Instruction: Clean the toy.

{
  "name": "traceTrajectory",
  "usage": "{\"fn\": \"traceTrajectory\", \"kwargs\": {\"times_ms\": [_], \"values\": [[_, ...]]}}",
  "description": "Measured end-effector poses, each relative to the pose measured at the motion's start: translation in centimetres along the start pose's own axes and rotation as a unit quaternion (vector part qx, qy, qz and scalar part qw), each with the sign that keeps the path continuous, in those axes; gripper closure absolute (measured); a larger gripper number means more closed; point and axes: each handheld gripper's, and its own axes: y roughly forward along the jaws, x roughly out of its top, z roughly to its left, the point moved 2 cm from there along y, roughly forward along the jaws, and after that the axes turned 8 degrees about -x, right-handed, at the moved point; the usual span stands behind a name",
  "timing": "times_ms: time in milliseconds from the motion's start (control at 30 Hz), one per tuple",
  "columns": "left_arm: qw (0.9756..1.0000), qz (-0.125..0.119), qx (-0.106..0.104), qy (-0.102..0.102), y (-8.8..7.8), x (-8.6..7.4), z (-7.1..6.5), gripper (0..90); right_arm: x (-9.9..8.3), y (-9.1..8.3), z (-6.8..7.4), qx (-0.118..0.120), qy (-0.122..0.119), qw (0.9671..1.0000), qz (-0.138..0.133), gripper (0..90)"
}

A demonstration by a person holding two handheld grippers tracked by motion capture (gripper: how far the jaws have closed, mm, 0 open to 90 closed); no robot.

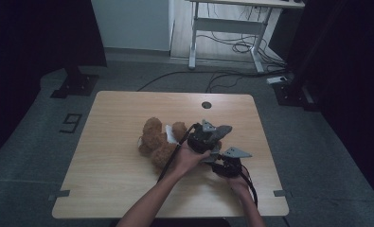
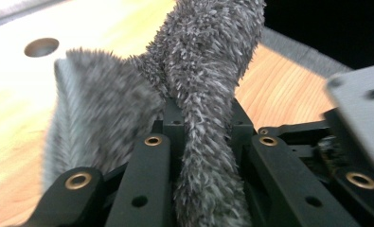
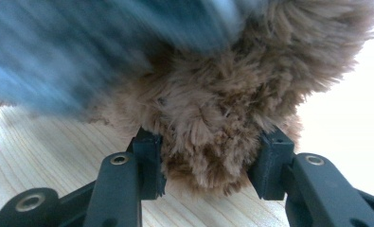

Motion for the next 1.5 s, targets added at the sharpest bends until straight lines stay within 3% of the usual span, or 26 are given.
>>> {"fn": "traceTrajectory", "kwargs": {"times_ms": [167, 333, 433, 600, 833, 1100, 1400, 1500], "values": [[0.9999, 0.001, 0.009, 0.006, 0.0, -0.6, 0.5, 76.4, 0.0, 0.1, -0.1, 0.0, 0.004, 1.0, 0.006, 54.4], [0.9993, -0.005, 0.037, 0.009, -2.0, -1.5, 1.6, 76.5, 0.0, 0.1, -0.1, 0.0, 0.005, 1.0, 0.005, 54.5], [0.9989, -0.01, 0.046, -0.003, -3.3, -2.3, 2.7, 76.4, 0.0, 0.1, -0.2, 0.002, 0.008, 1.0, 0.005, 54.5], [0.9987, -0.028, 0.035, -0.023, -5.3, -3.8, 3.7, 76.4, -0.1, 0.2, -0.1, 0.004, 0.008, 1.0, 0.003, 54.5], [0.998, -0.048, 0.039, -0.013, -7.9, -4.3, 3.6, 76.2, -0.2, 0.3, -0.1, 0.005, 0.009, 0.9999, 0.007, 54.6], [0.9937, -0.076, 0.079, -0.027, -11.8, -4.5, 5.8, 75.8, -0.2, 0.2, -0.1, 0.004, 0.012, 0.9999, 0.007, 54.8], [0.9881, -0.08, 0.11, -0.071, -14.1, -5.6, 9.2, 75.5, -0.2, 0.3, -0.2, 0.002, 0.012, 0.9999, 0.006, 55.0], [0.9853, -0.082, 0.124, -0.085, -15.2, -6.2, 10.3, 75.7, -0.2, 0.3, -0.2, 0.002, 0.012, 0.9999, 0.007, 55.0]]}}
